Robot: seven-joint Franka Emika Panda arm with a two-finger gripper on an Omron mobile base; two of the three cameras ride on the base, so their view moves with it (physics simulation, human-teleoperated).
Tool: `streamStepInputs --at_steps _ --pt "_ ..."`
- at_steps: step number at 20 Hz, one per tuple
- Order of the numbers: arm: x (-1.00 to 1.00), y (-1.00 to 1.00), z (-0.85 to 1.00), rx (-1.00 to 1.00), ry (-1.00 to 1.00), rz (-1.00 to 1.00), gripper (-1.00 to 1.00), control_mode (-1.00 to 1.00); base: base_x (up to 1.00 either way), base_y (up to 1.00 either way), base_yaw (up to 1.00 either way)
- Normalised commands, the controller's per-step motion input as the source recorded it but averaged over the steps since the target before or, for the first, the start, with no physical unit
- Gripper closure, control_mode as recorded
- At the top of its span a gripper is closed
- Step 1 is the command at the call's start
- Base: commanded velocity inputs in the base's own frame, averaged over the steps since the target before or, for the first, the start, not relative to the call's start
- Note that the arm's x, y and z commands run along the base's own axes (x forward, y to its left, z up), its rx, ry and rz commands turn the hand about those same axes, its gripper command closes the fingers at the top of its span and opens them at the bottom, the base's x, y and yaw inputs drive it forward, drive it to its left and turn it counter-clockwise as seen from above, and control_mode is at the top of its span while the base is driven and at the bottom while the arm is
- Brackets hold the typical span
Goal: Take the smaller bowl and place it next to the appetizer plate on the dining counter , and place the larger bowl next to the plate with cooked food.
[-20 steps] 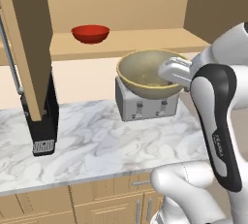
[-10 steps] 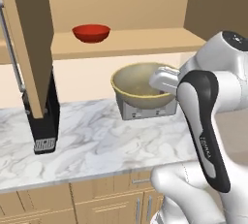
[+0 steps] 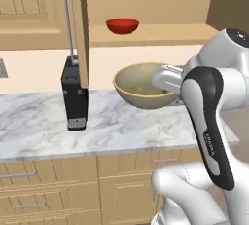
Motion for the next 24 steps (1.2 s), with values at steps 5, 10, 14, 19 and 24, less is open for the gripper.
streamStepInputs --at_steps 5,10,14,19,24 --pt "0.0 0.0 0.0 0.0 0.0 0.0 1.0 1.0 -0.01 0.93 0.4" --pt "0.0 0.0 0.0 0.0 0.0 0.0 1.0 1.0 -0.01 0.45 0.56" --pt "0.0 0.0 0.0 0.0 0.0 0.0 1.0 1.0 -0.3 0.31 0.58" --pt "0.0 0.0 0.0 0.0 0.0 0.0 1.0 1.0 -0.86 0.19 0.52" --pt "0.0 0.0 0.0 0.0 0.0 0.0 1.0 1.0 -1.0 0.19 0.4"
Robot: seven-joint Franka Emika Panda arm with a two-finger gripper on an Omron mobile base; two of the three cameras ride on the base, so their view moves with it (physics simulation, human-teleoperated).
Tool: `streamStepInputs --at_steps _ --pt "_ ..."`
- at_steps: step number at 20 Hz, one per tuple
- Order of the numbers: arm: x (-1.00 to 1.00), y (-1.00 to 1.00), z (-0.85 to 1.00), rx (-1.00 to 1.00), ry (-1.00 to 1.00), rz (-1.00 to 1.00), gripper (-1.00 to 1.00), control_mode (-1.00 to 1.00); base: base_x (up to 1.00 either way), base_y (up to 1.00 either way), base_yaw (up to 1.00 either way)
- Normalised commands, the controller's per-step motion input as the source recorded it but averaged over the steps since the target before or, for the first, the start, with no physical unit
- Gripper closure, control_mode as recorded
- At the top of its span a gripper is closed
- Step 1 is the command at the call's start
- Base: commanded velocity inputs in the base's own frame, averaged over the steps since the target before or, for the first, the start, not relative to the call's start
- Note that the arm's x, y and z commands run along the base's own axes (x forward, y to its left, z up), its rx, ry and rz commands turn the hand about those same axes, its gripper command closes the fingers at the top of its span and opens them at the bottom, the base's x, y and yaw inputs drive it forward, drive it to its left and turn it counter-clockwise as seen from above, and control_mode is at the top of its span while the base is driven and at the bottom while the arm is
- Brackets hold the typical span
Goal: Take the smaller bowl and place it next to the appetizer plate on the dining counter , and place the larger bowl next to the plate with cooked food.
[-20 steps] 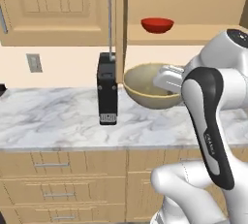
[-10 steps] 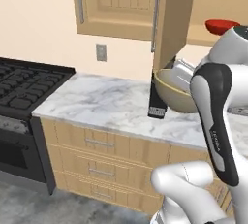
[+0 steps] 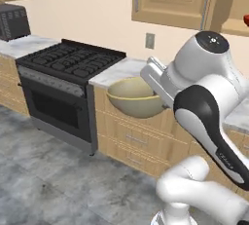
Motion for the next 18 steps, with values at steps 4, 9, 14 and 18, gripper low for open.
streamStepInputs --at_steps 4,9,14,18 --pt "0.0 0.0 0.0 0.0 0.0 0.0 1.0 1.0 -0.97 0.18 0.39" --pt "0.0 0.0 0.0 0.0 0.0 0.0 1.0 1.0 -0.63 0.0 0.34" --pt "0.0 0.0 0.0 0.0 0.0 0.0 1.0 1.0 -0.54 0.06 0.4" --pt "0.0 0.0 0.0 0.0 0.0 0.0 1.0 1.0 -0.47 0.23 0.48"
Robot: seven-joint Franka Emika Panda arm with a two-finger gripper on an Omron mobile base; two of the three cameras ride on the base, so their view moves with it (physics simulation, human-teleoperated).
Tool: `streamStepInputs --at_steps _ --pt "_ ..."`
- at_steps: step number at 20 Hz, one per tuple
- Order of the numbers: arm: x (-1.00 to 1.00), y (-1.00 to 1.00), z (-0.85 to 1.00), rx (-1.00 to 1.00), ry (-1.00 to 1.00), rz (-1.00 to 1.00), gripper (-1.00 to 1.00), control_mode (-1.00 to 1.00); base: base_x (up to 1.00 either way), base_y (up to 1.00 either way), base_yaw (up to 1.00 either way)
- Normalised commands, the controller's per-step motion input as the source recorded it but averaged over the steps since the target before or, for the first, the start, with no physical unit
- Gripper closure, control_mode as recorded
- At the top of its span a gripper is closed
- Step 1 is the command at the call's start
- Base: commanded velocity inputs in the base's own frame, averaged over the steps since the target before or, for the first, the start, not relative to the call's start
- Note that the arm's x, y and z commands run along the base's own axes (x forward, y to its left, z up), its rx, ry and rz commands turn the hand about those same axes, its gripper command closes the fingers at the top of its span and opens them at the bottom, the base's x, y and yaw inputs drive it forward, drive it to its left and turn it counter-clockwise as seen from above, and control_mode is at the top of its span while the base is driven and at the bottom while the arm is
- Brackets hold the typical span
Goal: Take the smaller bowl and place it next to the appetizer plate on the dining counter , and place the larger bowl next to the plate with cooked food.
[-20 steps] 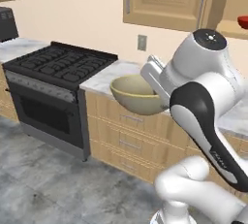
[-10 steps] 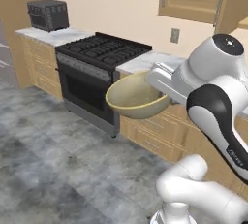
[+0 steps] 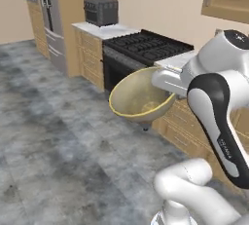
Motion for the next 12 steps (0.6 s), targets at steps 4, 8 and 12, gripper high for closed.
streamStepInputs --at_steps 4,8,12 --pt "0.0 0.0 0.0 0.0 0.0 0.0 1.0 1.0 -0.29 0.42 0.5" --pt "0.0 0.0 0.0 0.0 0.0 0.0 1.0 1.0 -0.23 0.54 0.44" --pt "0.0 0.0 0.0 0.0 0.0 0.0 1.0 1.0 -0.61 0.47 0.4"
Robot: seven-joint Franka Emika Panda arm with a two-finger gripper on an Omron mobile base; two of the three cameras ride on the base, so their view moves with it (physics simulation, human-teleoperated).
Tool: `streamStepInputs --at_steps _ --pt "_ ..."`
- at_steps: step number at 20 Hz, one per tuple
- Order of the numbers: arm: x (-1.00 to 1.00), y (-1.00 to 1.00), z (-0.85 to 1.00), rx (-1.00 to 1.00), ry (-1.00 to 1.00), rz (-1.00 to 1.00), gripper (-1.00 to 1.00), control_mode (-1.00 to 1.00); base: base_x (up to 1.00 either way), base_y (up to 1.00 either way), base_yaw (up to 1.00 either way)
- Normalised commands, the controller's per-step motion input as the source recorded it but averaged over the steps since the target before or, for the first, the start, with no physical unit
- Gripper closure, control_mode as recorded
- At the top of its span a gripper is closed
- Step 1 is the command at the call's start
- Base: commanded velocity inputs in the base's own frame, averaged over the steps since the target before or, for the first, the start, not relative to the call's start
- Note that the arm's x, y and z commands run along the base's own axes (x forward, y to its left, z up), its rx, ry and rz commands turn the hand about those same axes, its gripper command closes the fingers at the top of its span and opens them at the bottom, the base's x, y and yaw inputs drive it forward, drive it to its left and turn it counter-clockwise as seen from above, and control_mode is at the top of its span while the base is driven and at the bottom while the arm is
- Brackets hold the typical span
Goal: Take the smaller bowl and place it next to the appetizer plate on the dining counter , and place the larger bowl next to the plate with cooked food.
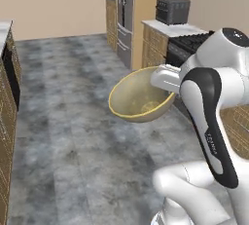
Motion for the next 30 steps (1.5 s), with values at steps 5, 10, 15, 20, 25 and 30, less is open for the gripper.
streamStepInputs --at_steps 5,10,15,20,25,30 --pt "0.0 0.0 0.0 0.0 0.0 0.0 1.0 1.0 -0.6 0.48 0.39" --pt "0.0 0.0 0.0 0.0 0.0 0.0 1.0 1.0 -0.65 0.45 0.37" --pt "0.0 0.0 0.0 0.0 0.0 0.0 1.0 1.0 -0.64 0.34 0.35" --pt "0.0 0.0 0.0 0.0 0.0 0.0 1.0 1.0 -0.55 0.15 0.31" --pt "0.0 0.0 0.0 0.0 0.0 0.0 1.0 1.0 0.47 -0.41 0.06" --pt "0.0 0.0 0.0 0.0 0.0 0.0 1.0 1.0 1.0 -0.96 -0.05"
